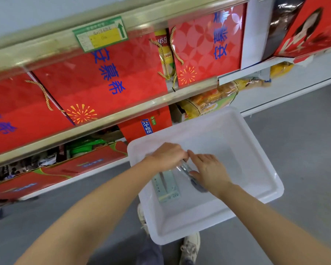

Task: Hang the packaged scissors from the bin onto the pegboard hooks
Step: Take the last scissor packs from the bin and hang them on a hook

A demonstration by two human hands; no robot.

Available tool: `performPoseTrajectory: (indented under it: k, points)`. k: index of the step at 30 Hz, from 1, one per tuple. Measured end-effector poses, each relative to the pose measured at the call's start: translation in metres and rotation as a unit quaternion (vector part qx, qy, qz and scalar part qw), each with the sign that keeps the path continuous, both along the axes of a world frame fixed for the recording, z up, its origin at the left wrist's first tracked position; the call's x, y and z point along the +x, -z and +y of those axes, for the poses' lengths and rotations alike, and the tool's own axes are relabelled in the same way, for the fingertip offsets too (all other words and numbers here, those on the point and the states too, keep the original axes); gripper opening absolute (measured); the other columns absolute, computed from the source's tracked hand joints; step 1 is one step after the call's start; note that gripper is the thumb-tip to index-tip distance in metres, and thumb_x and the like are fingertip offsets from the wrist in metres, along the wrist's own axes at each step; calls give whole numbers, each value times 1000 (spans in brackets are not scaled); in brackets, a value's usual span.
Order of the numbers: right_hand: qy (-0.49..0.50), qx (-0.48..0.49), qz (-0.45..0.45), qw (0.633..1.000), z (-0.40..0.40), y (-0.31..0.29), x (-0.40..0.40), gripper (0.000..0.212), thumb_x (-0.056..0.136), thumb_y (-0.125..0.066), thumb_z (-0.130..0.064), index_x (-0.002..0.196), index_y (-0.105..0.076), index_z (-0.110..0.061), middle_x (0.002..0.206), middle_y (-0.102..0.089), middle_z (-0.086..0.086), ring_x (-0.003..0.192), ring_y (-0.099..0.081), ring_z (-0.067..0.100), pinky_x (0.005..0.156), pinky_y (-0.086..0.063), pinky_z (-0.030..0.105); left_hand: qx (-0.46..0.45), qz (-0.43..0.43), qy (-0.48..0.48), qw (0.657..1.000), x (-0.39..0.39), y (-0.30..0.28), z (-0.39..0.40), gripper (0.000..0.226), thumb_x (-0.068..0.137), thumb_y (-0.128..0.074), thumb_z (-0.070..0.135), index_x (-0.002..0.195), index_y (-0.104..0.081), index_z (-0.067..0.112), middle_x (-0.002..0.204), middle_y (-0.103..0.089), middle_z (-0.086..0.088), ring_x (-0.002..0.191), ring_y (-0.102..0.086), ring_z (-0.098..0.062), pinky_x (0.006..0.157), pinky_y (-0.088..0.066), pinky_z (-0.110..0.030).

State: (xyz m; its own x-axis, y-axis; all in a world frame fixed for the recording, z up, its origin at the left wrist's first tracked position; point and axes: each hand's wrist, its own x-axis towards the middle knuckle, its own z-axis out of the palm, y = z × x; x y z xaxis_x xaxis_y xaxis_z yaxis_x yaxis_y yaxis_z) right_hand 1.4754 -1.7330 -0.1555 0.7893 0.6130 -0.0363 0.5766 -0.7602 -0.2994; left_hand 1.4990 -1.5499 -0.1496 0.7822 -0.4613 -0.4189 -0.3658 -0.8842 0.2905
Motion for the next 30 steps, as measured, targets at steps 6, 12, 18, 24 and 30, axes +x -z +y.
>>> performPoseTrajectory:
  k: [6, 12, 18, 24, 30]
  points:
    - [143, -3, 148, 979, -15, -4, 0, 58, 93, -55, -26, 147, -35, -33, 97, -71, 12, 85, -64, 37, 67, -48, 37, -72, -50, -92, 992, 24, -10, 7, 34, 80, -77, 34, 108, -62, 23, 102, -61, 2, 98, -54, -19, 77, -44, -34]
    - [282, 58, 202, 936, -45, -11, 6, 69, 89, -62, -19, 147, -31, -41, 103, -70, 9, 85, -63, 32, 71, -50, 36, 124, -93, 207, 966, -8, 52, -4, 29, 89, -52, 4, 118, -56, 9, 116, -58, -10, 111, -54, -30, 88, -44, -39]
    - [339, 162, 229, 898, -54, -16, 10, 66, 82, -70, -12, 141, -48, -32, 110, -69, 0, 86, -60, 14, 69, -45, 10, 227, -92, 297, 923, -32, 96, 8, 35, 88, -55, 3, 121, -44, 10, 120, -50, -11, 110, -48, -28, 97, -35, -39]
    - [367, 216, 240, 872, -53, -22, 3, 62, 82, -72, -17, 139, -50, -31, 112, -69, 0, 91, -61, 15, 76, -47, 25, 228, -40, 327, 916, -12, 87, 11, 17, 89, -59, 9, 102, -68, 14, 105, -59, -1, 103, -52, -25, 88, -39, -34]
    - [404, 289, 241, 834, -51, -60, 13, 64, 83, -71, -11, 139, -49, -35, 102, -70, 2, 83, -66, 21, 66, -55, 33, -40, 30, -32, 998, -2, 1, 9, 18, 95, -56, 20, 111, -48, 17, 101, -64, -8, 78, -54, -24, 64, -39, -34]
